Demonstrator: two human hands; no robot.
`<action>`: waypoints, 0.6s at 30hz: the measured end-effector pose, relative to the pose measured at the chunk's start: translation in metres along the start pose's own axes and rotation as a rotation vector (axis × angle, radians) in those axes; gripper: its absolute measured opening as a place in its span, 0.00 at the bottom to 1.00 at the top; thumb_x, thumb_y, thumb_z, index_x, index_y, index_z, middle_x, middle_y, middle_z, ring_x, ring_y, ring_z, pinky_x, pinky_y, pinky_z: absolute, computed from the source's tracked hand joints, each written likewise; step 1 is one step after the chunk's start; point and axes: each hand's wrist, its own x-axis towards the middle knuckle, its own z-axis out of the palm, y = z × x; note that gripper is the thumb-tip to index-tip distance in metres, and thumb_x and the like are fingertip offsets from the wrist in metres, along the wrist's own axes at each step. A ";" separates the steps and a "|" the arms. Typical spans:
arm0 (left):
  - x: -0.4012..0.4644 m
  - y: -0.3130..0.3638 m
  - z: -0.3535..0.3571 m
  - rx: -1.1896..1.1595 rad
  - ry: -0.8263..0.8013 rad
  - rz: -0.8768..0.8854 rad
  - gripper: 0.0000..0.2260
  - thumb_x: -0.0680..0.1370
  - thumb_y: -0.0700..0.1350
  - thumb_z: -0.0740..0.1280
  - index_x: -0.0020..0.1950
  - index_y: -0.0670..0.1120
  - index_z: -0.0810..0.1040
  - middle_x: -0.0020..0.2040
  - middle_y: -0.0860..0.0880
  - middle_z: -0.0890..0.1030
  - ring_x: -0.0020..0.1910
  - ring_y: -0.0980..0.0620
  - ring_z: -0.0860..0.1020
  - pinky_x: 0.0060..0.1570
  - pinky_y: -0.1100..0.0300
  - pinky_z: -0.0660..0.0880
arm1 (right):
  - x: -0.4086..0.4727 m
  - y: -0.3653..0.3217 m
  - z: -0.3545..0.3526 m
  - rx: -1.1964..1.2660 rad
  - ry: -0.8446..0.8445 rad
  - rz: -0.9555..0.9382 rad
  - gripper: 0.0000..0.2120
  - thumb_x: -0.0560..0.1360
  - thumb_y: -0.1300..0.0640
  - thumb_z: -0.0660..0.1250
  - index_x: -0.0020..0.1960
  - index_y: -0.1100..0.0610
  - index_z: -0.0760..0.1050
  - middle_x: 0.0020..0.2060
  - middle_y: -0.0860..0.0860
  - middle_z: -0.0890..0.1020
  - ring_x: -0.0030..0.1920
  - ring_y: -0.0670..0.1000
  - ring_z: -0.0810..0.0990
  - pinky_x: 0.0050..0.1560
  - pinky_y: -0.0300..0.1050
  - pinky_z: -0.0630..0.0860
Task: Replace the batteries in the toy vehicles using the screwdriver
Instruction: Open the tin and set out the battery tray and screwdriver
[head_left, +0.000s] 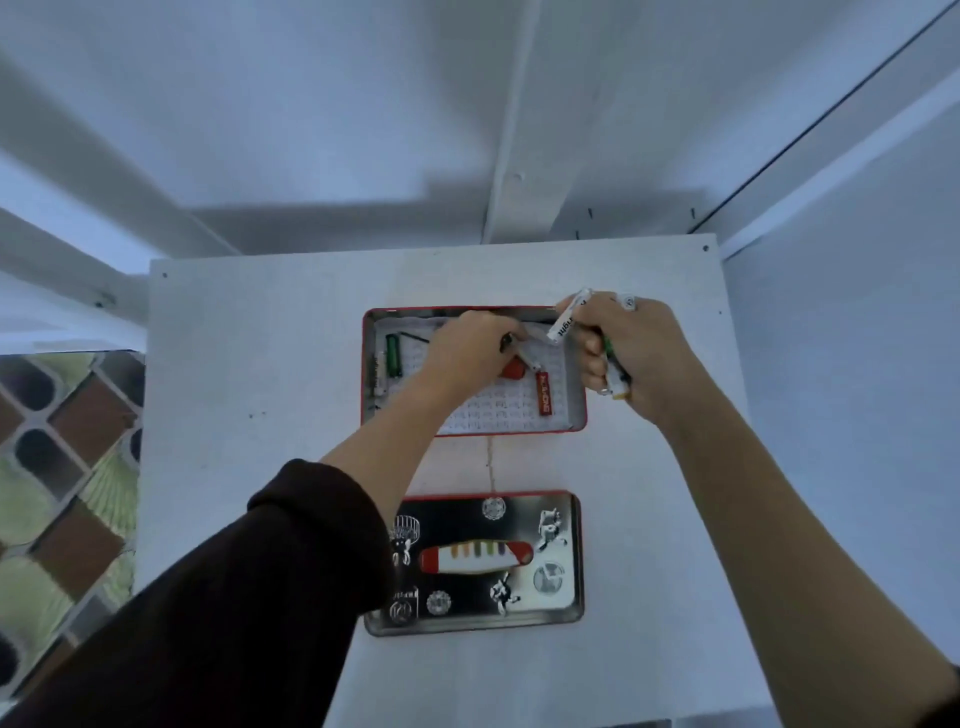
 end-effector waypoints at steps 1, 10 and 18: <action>0.001 0.000 0.003 0.025 -0.005 -0.002 0.11 0.80 0.45 0.63 0.59 0.53 0.80 0.56 0.51 0.82 0.56 0.50 0.77 0.45 0.57 0.72 | -0.002 0.001 -0.003 0.015 0.007 0.003 0.10 0.75 0.65 0.58 0.42 0.60 0.78 0.21 0.51 0.67 0.20 0.48 0.61 0.21 0.35 0.61; 0.015 0.010 -0.001 0.096 -0.171 -0.080 0.10 0.78 0.45 0.65 0.57 0.51 0.81 0.54 0.49 0.82 0.51 0.49 0.78 0.43 0.57 0.74 | -0.011 0.013 -0.010 0.057 0.020 0.035 0.10 0.75 0.65 0.59 0.41 0.60 0.78 0.22 0.51 0.67 0.20 0.48 0.62 0.22 0.36 0.61; 0.014 0.020 -0.008 0.184 -0.221 -0.080 0.09 0.76 0.43 0.66 0.55 0.49 0.79 0.51 0.49 0.80 0.47 0.48 0.77 0.37 0.57 0.70 | -0.012 0.014 -0.007 0.043 0.021 0.038 0.11 0.75 0.65 0.59 0.40 0.59 0.78 0.21 0.51 0.68 0.20 0.48 0.63 0.22 0.36 0.62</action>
